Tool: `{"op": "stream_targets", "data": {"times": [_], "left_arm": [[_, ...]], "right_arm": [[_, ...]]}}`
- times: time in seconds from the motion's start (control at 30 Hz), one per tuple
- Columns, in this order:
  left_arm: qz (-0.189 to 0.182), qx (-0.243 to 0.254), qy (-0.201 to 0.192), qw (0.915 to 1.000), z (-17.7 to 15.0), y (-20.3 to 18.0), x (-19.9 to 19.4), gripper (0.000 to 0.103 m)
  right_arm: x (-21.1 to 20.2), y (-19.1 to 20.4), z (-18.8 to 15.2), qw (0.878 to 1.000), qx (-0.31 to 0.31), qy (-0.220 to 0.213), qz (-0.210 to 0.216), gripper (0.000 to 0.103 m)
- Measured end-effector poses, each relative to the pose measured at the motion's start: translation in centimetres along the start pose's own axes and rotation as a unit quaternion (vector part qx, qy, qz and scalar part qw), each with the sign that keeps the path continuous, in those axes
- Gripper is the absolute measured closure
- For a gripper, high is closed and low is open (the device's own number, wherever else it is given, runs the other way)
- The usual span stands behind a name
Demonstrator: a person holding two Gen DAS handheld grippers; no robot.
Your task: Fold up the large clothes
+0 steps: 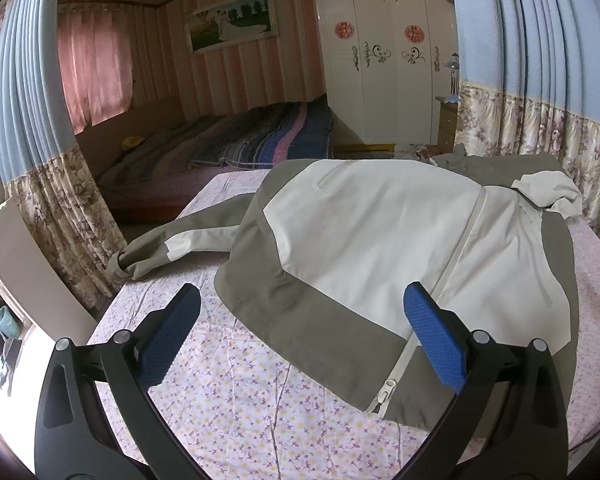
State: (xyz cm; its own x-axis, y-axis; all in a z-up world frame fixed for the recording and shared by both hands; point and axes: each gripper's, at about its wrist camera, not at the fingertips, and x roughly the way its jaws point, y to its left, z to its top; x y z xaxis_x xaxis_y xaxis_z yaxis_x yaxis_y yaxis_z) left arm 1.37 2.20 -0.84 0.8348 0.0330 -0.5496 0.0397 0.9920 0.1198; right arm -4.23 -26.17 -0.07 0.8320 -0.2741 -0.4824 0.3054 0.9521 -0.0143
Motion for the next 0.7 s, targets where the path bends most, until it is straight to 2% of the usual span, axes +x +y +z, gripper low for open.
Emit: {"op": "stream_targets", "data": {"times": [0.57, 0.7], "left_arm": [[-0.005, -0.001, 0.008, 1.0000, 0.02, 0.16, 0.72, 0.003], [-0.010, -0.001, 0.007, 0.9999, 0.20, 0.05, 0.87, 0.003]], "right_arm": [[0.02, -0.34, -0.13, 1.000, -0.001, -0.012, -0.001, 0.002], [0.11, -0.40, -0.16, 1.000, 0.002, -0.012, 0.017, 0.002]]}}
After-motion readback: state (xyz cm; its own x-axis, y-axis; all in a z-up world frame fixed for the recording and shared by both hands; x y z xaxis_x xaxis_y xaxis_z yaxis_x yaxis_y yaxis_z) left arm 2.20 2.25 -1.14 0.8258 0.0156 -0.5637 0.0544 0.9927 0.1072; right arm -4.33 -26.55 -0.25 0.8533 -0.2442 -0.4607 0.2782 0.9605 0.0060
